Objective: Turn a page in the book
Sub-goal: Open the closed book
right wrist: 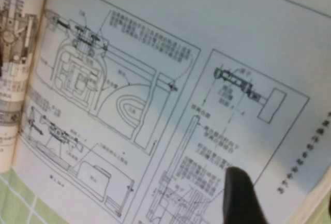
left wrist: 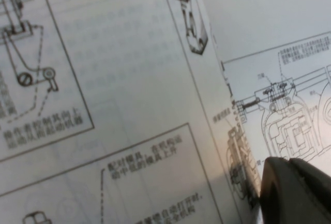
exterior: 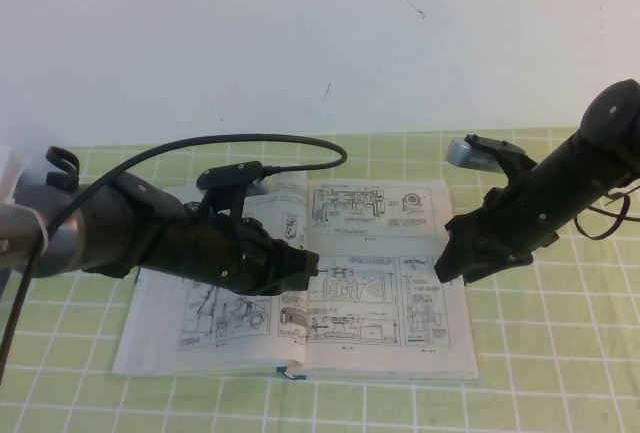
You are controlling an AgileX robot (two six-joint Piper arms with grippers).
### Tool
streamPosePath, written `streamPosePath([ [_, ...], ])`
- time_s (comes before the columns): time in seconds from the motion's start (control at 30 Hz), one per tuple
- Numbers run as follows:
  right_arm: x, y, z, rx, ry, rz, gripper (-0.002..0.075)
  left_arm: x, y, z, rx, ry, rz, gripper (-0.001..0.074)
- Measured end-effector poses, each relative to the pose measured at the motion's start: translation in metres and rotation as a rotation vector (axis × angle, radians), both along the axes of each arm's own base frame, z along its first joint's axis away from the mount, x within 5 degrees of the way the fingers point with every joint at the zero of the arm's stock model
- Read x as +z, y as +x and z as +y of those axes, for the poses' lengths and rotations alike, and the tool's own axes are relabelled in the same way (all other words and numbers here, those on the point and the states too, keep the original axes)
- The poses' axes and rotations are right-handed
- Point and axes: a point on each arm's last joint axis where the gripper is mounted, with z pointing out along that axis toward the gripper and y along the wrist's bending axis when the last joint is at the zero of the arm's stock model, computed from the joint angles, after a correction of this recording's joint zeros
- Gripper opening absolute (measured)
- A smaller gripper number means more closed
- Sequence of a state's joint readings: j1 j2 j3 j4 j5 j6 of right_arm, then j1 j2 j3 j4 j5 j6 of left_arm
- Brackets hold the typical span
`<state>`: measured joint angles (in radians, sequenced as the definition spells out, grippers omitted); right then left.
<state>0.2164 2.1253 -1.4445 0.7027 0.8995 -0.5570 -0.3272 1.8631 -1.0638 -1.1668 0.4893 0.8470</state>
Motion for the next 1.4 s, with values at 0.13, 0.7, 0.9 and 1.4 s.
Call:
streamPosePath([
  [0.13, -0.001, -0.001, -0.001, 0.002, -0.01, 0.006, 0.0351, -0.001, 0.0, -0.001, 0.001, -0.011, 0.012, -0.0003],
  [0.7, 0.001, -0.003, 0.012, 0.064, 0.025, -0.038, 0.0347, 0.0, 0.0, -0.002, 0.008, -0.032, 0.019, -0.0002],
  [0.9, 0.0, -0.003, 0.01, 0.069, 0.006, -0.038, 0.0346, 0.0, -0.001, -0.002, -0.009, -0.026, 0.007, -0.0002],
  [1.4, -0.002, -0.003, 0.007, 0.074, -0.021, -0.039, 0.0345, 0.0, -0.001, -0.002, -0.018, -0.022, 0.0, -0.0002],
])
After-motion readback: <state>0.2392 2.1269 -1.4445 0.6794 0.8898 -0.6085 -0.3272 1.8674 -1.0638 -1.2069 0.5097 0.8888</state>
